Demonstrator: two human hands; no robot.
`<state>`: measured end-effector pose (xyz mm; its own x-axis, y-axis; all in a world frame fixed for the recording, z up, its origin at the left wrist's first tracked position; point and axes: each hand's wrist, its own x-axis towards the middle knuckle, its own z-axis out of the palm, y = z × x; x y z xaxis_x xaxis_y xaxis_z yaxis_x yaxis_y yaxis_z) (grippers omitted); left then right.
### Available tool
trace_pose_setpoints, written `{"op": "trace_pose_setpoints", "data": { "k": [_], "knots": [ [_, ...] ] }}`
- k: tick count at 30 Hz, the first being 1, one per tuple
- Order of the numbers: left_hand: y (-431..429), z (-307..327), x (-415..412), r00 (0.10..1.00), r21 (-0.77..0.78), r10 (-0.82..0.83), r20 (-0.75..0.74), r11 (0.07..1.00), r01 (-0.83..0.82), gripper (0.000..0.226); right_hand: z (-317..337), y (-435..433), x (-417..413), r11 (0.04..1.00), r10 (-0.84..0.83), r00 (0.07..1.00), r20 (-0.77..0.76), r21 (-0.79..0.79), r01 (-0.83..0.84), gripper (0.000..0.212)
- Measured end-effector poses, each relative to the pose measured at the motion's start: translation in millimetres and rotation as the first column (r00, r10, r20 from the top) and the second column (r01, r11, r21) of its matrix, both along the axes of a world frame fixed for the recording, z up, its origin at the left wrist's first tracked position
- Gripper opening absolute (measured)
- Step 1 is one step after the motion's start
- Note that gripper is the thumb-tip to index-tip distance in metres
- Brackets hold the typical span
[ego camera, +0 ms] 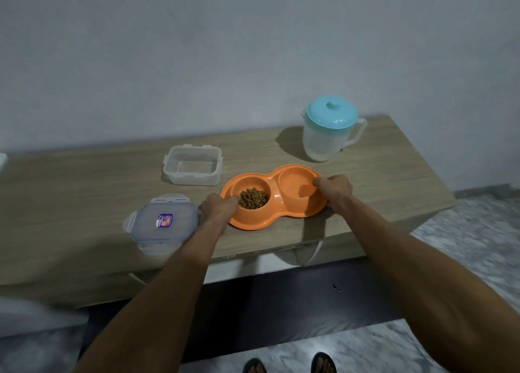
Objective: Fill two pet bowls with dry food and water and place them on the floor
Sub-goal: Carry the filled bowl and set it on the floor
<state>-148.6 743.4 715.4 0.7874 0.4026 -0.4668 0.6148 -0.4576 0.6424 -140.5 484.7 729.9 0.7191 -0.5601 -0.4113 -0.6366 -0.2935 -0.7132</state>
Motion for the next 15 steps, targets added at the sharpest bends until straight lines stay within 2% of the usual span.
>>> {"op": "trace_pose_setpoints", "data": {
  "k": [2, 5, 9, 15],
  "knots": [
    [1.8, -0.4, 0.5, 1.000, -0.027, 0.000, -0.001, 1.000, 0.000, 0.056, 0.8, -1.5, -1.5, 1.000, -0.013, 1.000, -0.013, 0.028, 0.013, 0.030],
    [5.7, -4.4, 3.6, 1.000, -0.091, 0.013, -0.020, 0.996, -0.015, 0.059, 1.4, -3.0, -3.8, 0.998, -0.007, 0.999, -0.038, 0.063, 0.010, 0.048],
    [13.1, -26.5, 12.9, 0.999, -0.170, 0.034, -0.024, 0.985, -0.038, 0.067, 4.4, -1.8, -8.6, 0.997, -0.011, 0.999, -0.044, 0.081, 0.015, 0.051],
    [1.8, 0.7, -2.9, 1.000, -0.188, 0.011, -0.002, 0.982, -0.011, 0.053, 10.3, -9.0, -25.3, 0.994, -0.038, 0.999, -0.029, 0.106, 0.041, 0.052]
  ]
}}
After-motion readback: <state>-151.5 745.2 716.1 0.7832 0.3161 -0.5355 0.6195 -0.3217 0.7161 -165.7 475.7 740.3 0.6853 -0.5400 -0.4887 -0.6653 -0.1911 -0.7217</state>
